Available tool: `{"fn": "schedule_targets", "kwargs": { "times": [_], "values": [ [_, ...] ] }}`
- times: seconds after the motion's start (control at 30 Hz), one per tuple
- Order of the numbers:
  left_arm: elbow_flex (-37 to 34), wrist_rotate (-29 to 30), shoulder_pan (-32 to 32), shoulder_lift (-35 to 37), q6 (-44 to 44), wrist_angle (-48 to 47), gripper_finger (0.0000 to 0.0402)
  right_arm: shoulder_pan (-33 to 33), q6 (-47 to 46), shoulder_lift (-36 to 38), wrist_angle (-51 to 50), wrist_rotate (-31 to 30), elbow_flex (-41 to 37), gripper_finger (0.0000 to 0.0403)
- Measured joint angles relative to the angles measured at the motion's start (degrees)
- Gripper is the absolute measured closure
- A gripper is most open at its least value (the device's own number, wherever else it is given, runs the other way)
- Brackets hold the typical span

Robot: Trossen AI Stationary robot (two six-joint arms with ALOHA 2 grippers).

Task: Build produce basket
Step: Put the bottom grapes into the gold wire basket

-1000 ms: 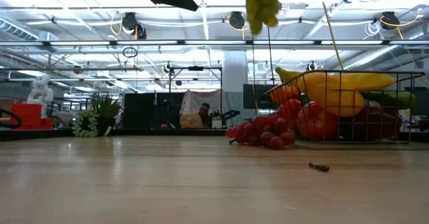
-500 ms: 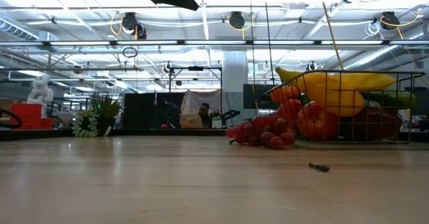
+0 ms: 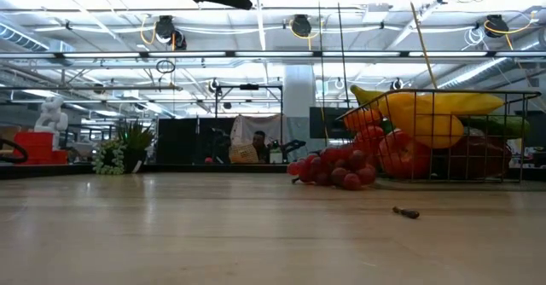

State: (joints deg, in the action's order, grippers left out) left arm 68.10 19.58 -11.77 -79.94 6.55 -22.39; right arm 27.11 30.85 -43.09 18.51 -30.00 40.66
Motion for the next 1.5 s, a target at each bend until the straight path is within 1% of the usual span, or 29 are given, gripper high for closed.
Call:
{"fn": "schedule_targets", "kwargs": {
  "times": [0.23, 0.43, 0.73, 0.87, 0.97, 1.17, 1.37, 1.5],
  "values": [
    [-0.01, 0.0, -2.65, 0.0, 0.11, 0.0, 0.0078, 0.0, 14.04, -0.04, -3.77, 0.0, 0.0, 0.04],
    [-0.01, 0.0, -4.6, -0.01, 1.47, -0.02, 0.0078, 0.0, 23.86, -1.28, -3.83, 0.0, 0.0, 0.04],
    [-0.02, 0.02, -7.18, -0.02, 3.46, -0.04, 0.0078, 0.0, 42.38, -4.77, -3.23, -0.02, 0.0, 0.04],
    [-0.01, 0.06, -8.15, -0.02, 4.4, -0.06, 0.0078, 0.0, 47.77, -6.12, -2.35, -0.02, 0.0, 0.04],
    [-0.02, 1.14, -9.08, -0.02, 4.53, -0.07, 0.0078, 0.0, 49.86, -6.58, -2.05, 0.0, 0.0, 0.04],
    [-0.01, 2.93, -10.0, -0.02, 4.49, -0.09, 0.0078, 0.0, 50.19, -6.56, -2.02, -0.01, 0.0, 0.04],
    [-0.01, 3.06, -10.1, -0.02, 4.1, -0.1, 0.0078, 0.0, 49.28, -6.56, -2.01, 0.0, 0.0, 0.04],
    [-0.02, 3.06, -10.08, -0.02, 4.01, -0.09, 0.0078, 0.0, 46.38, -6.56, -1.1, -0.02, 0.0, 0.04]
  ]
}}
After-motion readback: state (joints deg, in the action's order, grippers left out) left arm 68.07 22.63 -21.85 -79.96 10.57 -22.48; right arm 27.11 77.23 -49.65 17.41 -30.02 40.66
